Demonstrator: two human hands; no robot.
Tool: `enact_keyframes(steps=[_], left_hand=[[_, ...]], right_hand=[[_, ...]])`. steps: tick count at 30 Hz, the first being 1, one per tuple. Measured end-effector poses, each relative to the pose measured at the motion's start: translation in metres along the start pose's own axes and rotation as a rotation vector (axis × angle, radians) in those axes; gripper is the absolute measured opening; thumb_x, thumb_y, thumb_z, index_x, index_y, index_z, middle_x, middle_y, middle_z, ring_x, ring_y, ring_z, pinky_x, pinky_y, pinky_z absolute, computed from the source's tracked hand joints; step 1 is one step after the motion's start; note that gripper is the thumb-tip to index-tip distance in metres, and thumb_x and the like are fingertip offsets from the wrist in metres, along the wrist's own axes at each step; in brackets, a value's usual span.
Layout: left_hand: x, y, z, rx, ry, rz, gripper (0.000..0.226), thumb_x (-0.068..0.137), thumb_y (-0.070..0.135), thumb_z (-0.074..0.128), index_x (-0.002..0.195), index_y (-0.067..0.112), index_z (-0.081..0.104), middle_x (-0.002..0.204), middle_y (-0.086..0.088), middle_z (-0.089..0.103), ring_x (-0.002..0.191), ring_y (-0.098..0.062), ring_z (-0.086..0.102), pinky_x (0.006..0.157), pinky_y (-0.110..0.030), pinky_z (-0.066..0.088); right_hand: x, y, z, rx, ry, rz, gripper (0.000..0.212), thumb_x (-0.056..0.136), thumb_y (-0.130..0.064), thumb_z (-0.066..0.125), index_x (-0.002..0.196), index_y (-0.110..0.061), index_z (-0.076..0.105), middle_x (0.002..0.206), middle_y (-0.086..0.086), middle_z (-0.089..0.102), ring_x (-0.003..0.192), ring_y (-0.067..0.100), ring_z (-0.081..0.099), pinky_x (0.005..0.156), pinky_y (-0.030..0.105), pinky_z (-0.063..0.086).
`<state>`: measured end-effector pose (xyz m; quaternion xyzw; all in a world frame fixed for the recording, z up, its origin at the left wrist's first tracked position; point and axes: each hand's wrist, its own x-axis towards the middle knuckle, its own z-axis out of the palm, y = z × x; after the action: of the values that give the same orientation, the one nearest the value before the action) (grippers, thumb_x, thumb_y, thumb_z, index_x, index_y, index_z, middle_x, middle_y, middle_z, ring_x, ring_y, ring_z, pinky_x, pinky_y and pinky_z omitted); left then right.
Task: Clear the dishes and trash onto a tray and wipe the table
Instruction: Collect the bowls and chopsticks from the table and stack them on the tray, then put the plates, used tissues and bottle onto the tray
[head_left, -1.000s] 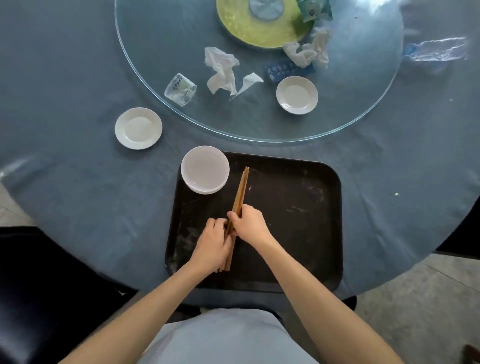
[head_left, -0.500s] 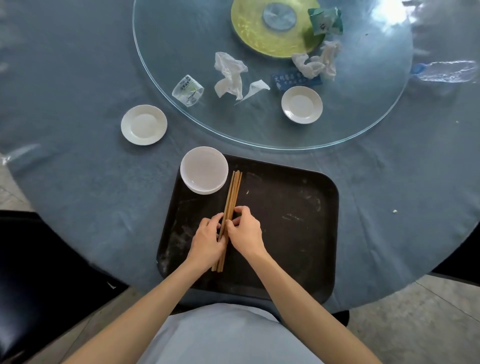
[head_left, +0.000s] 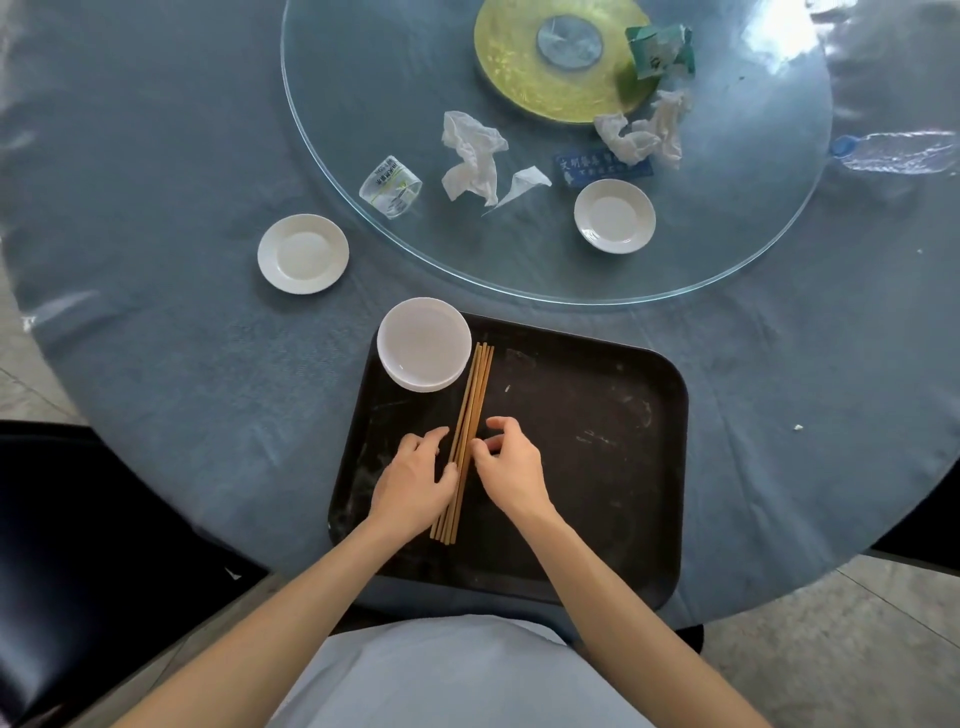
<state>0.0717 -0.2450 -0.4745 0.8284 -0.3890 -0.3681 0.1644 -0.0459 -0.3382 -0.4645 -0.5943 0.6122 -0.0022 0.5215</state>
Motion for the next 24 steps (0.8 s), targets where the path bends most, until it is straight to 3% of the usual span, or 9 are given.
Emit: enact_keyframes(steps=[4, 6, 9, 12, 16, 20, 24], left_hand=[[-0.004, 0.004, -0.044, 0.018, 0.18, 0.042, 0.043, 0.099, 0.039, 0.057, 0.141, 0.028, 0.052, 0.109, 0.009, 0.06, 0.081, -0.007, 0.063, 0.063, -0.018, 0.045], [0.0, 0.004, -0.077, 0.016, 0.296, 0.083, 0.037, 0.097, 0.041, 0.058, 0.131, 0.029, 0.06, 0.098, 0.012, 0.061, 0.076, -0.005, 0.062, 0.062, -0.023, 0.047], [0.021, 0.001, -0.134, -0.035, 0.433, 0.099, 0.039, 0.088, 0.046, 0.057, 0.122, 0.03, 0.068, 0.097, 0.01, 0.066, 0.078, -0.014, 0.064, 0.073, -0.036, 0.054], [0.058, -0.011, -0.193, -0.13, 0.489, 0.047, 0.053, 0.083, 0.048, 0.056, 0.129, 0.026, 0.068, 0.107, 0.003, 0.069, 0.088, -0.021, 0.065, 0.087, -0.038, 0.053], [0.109, -0.039, -0.254, -0.217, 0.456, -0.037, 0.065, 0.083, 0.048, 0.057, 0.142, 0.021, 0.059, 0.128, -0.004, 0.065, 0.107, -0.026, 0.062, 0.1, -0.038, 0.047], [0.151, -0.074, -0.275, -0.1, 0.342, -0.049, 0.059, 0.093, 0.032, 0.071, 0.148, 0.021, 0.053, 0.144, -0.011, 0.054, 0.127, -0.032, 0.054, 0.112, -0.043, 0.041], [0.186, -0.096, -0.273, -0.181, 0.213, -0.167, 0.064, 0.092, 0.034, 0.071, 0.151, 0.023, 0.047, 0.146, -0.009, 0.052, 0.123, -0.027, 0.058, 0.103, -0.037, 0.045]], right_hand=[[0.003, -0.019, -0.019, -0.028, 0.073, -0.094, 0.042, 0.103, -0.023, 0.062, 0.144, -0.021, 0.051, 0.113, -0.006, 0.067, 0.095, 0.005, 0.065, 0.085, 0.023, 0.056], [0.008, -0.04, -0.032, -0.035, 0.152, -0.183, 0.039, 0.104, -0.022, 0.061, 0.142, -0.019, 0.053, 0.117, -0.003, 0.066, 0.097, 0.006, 0.065, 0.087, 0.026, 0.058], [0.021, -0.088, -0.051, -0.009, 0.26, -0.313, 0.032, 0.104, -0.02, 0.059, 0.136, -0.016, 0.057, 0.12, 0.001, 0.065, 0.104, 0.012, 0.064, 0.092, 0.03, 0.056], [0.036, -0.146, -0.057, 0.005, 0.29, -0.42, 0.029, 0.104, -0.019, 0.057, 0.132, -0.014, 0.06, 0.122, 0.003, 0.066, 0.106, 0.014, 0.063, 0.092, 0.028, 0.05], [0.056, -0.217, -0.036, 0.03, 0.212, -0.472, 0.029, 0.103, -0.02, 0.055, 0.131, -0.015, 0.062, 0.116, 0.001, 0.069, 0.104, 0.015, 0.064, 0.094, 0.032, 0.051], [0.084, -0.257, 0.014, -0.022, 0.024, -0.409, 0.036, 0.101, -0.023, 0.055, 0.137, -0.02, 0.059, 0.106, -0.008, 0.067, 0.104, 0.016, 0.067, 0.086, 0.033, 0.054], [0.121, -0.262, 0.064, -0.105, -0.077, -0.266, 0.045, 0.099, -0.025, 0.058, 0.143, -0.02, 0.054, 0.123, 0.0, 0.067, 0.115, 0.02, 0.06, 0.097, 0.039, 0.053]])
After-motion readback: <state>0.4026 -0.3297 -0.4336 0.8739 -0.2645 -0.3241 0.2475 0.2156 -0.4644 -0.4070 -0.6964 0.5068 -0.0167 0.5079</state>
